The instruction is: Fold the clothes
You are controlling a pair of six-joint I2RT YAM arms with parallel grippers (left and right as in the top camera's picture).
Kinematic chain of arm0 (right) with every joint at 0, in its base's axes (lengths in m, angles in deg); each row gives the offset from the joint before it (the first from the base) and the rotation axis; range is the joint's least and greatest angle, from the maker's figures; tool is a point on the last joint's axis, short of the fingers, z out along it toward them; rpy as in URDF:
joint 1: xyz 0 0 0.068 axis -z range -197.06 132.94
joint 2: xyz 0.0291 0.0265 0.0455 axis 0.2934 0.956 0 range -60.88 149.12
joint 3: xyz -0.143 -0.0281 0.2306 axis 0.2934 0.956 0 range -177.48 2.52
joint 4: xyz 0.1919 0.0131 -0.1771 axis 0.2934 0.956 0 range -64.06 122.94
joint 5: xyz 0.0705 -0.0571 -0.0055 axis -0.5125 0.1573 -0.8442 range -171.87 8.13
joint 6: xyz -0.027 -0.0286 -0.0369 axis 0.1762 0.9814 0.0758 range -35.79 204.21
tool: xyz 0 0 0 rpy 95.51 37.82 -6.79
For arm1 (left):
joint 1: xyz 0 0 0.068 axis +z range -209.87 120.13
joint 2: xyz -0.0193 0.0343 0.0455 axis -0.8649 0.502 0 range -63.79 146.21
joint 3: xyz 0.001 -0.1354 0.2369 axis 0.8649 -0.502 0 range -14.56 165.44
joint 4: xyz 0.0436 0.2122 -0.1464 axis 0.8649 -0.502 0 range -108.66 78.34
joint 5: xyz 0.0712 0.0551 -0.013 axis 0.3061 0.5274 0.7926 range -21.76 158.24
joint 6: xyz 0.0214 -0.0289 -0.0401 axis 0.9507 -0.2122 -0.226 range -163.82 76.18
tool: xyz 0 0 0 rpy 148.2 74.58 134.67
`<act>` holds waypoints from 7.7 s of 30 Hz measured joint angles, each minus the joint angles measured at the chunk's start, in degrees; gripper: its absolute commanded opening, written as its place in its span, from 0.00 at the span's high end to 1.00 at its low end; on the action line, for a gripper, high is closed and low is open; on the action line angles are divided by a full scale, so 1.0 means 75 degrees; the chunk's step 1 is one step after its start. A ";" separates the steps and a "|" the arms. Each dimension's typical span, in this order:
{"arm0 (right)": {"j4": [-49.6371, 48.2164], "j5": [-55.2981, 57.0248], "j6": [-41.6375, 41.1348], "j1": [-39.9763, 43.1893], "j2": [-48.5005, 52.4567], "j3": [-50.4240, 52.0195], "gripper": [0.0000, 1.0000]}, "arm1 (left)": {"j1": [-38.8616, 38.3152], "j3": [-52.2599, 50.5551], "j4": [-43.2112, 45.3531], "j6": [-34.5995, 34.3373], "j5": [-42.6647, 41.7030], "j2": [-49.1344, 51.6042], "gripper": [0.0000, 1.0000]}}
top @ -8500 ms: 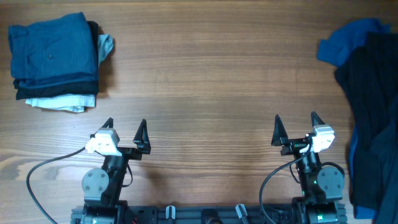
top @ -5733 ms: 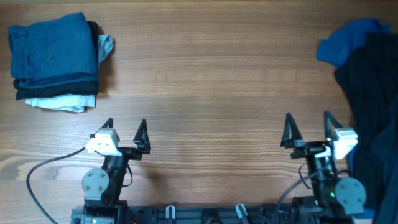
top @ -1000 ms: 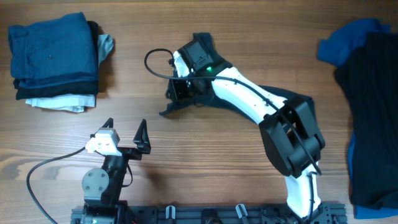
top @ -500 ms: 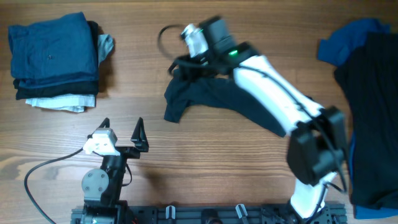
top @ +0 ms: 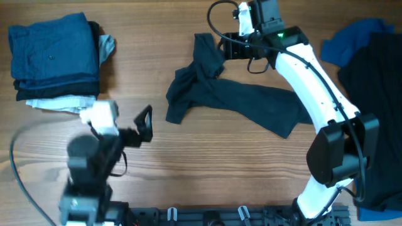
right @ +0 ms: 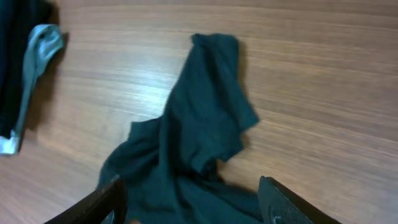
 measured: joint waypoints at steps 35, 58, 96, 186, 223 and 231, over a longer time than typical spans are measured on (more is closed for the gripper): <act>-0.1722 -0.0845 -0.1533 0.0146 0.2358 0.0431 0.52 | 0.0000 0.3477 -0.0787 0.0201 -0.0965 0.8769 0.33; -0.2151 -0.0965 -0.2868 0.0146 0.2675 0.0446 0.61 | 0.0000 0.3477 -0.0787 0.0201 -0.0968 0.8769 0.28; -0.0860 -0.0565 -0.0831 0.1437 0.1888 0.0452 0.27 | -0.2425 0.3526 -0.1926 -0.0300 0.1311 0.9197 0.59; 0.1448 0.2381 -0.0685 0.3045 -0.0332 0.3214 0.57 | -0.3293 0.3060 -0.1271 0.1425 0.2454 0.9095 0.88; 0.1763 0.1702 -0.0140 0.3045 -0.0901 0.2634 0.66 | -0.3284 0.3060 -0.1320 0.1370 0.2600 0.9092 0.76; 0.1929 0.1515 0.0003 0.3045 -0.0901 0.2690 0.44 | -0.3284 0.3066 -0.1329 0.1370 0.2632 0.9092 0.73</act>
